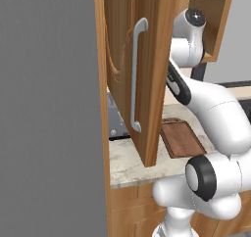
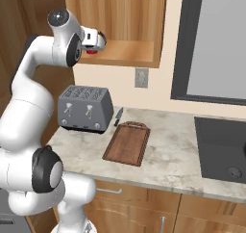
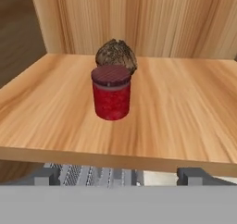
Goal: Pick the bread, place it on the cutting board, pick the jam, place it on the counter, and close the cabinet.
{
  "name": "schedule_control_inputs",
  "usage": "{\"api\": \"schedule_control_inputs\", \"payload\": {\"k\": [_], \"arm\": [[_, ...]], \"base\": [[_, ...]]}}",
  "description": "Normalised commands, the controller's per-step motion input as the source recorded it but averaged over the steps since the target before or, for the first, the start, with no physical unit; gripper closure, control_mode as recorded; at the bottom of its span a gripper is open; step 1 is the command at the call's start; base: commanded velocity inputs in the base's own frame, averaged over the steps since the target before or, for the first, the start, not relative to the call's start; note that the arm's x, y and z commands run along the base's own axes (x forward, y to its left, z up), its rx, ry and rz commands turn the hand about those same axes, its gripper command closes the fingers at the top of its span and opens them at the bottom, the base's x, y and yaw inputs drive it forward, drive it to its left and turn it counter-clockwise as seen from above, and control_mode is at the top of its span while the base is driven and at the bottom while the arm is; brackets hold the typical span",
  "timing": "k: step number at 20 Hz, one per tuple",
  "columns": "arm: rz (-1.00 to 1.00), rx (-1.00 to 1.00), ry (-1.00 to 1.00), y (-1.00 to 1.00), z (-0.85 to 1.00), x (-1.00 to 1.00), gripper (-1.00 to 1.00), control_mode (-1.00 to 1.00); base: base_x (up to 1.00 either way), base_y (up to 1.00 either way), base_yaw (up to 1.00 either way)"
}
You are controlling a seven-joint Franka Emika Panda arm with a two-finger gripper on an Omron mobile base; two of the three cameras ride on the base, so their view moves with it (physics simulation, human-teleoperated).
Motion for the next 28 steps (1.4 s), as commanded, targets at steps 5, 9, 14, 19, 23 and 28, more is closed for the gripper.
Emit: {"api": "schedule_control_inputs", "payload": {"k": [5, 9, 14, 19, 23, 28], "arm": [[0.0, 0.0, -0.06, 0.06, -0.03, 0.3, -1.0, -1.0], [0.0, 0.0, 0.0, 0.07, 0.01, 0.38, -1.0, -1.0], [0.0, 0.0, 0.0, 0.05, 0.0, 0.43, -1.0, -1.0], [0.0, 0.0, 0.0, 0.01, 0.0, 0.31, -1.0, -1.0], [0.0, 0.0, 0.0, 0.0, 0.0, 0.23, -1.0, -1.0], [0.0, 0.0, 0.0, 0.02, 0.0, 0.11, -1.0, -1.0]], "base": [[0.0, 0.0, 0.0], [0.0, 0.0, 0.0], [0.0, 0.0, 0.0], [0.0, 0.0, 0.0], [0.0, 0.0, 0.0], [0.0, 0.0, 0.0]]}}
